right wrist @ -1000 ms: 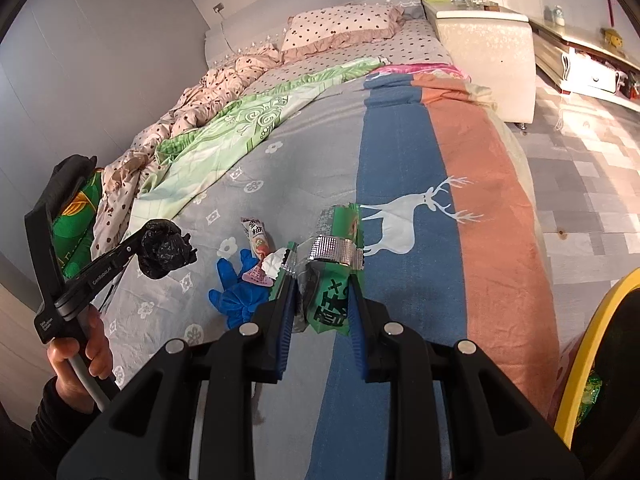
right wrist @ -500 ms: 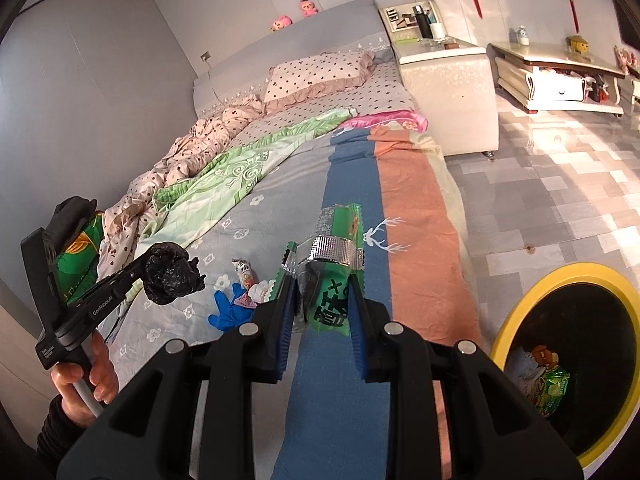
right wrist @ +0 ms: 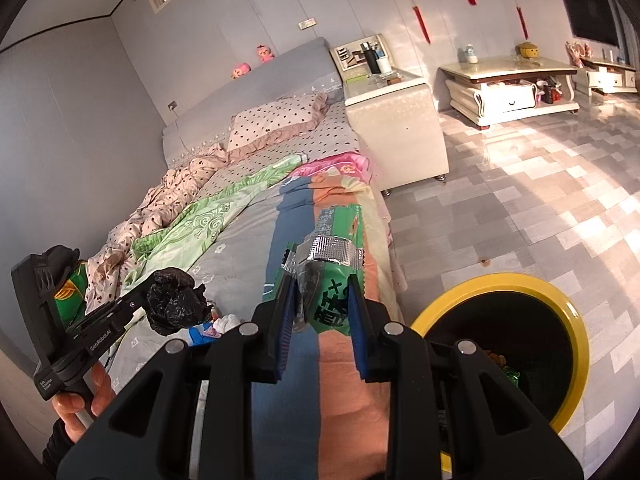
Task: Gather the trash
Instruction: 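Carry the black bag and green packet over the yellow bin, then open both grippers to drop the items into the yellow bin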
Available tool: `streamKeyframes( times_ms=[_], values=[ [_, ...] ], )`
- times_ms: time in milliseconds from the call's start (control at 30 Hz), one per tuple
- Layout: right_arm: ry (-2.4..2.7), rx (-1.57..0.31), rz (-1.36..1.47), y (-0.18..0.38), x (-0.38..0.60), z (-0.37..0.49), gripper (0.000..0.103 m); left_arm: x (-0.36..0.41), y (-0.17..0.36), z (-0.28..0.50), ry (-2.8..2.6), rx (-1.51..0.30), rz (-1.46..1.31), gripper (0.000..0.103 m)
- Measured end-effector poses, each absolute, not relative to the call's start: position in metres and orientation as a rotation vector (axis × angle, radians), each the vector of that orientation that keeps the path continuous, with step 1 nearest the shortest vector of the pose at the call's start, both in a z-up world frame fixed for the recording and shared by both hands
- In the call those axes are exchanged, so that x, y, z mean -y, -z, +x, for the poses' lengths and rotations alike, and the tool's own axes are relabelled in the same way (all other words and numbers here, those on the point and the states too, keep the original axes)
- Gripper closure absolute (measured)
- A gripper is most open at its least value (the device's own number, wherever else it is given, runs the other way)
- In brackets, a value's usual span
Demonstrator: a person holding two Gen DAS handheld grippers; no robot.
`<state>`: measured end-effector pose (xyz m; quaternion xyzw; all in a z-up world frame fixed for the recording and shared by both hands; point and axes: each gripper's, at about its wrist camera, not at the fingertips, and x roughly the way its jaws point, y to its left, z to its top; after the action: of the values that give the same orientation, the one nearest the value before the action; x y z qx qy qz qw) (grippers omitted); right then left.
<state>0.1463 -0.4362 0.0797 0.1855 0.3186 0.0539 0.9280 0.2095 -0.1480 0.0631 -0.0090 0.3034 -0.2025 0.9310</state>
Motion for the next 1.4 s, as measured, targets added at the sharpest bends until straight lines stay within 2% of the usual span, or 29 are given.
streamKeyframes(
  times_ms=[467, 1167, 1333, 1400],
  values=[
    [0.028, -0.669, 0.444, -0.054, 0.538, 0.109, 0.079, 0.265, -0.036, 0.2, 0.592, -0.681, 0.035, 0.101],
    [0.142, -0.76, 0.539, 0.021, 0.593, 0.122, 0.075, 0.348, 0.029, 0.198, 0.705, -0.785, 0.077, 0.1],
    [0.16, -0.762, 0.55, 0.029, 0.598, 0.123, 0.07, 0.351, 0.033, 0.2, 0.708, -0.792, 0.082, 0.093],
    [0.165, -0.761, 0.548, 0.03, 0.597, 0.123, 0.067, 0.35, 0.033, 0.198, 0.707, -0.795, 0.076, 0.084]
  ],
)
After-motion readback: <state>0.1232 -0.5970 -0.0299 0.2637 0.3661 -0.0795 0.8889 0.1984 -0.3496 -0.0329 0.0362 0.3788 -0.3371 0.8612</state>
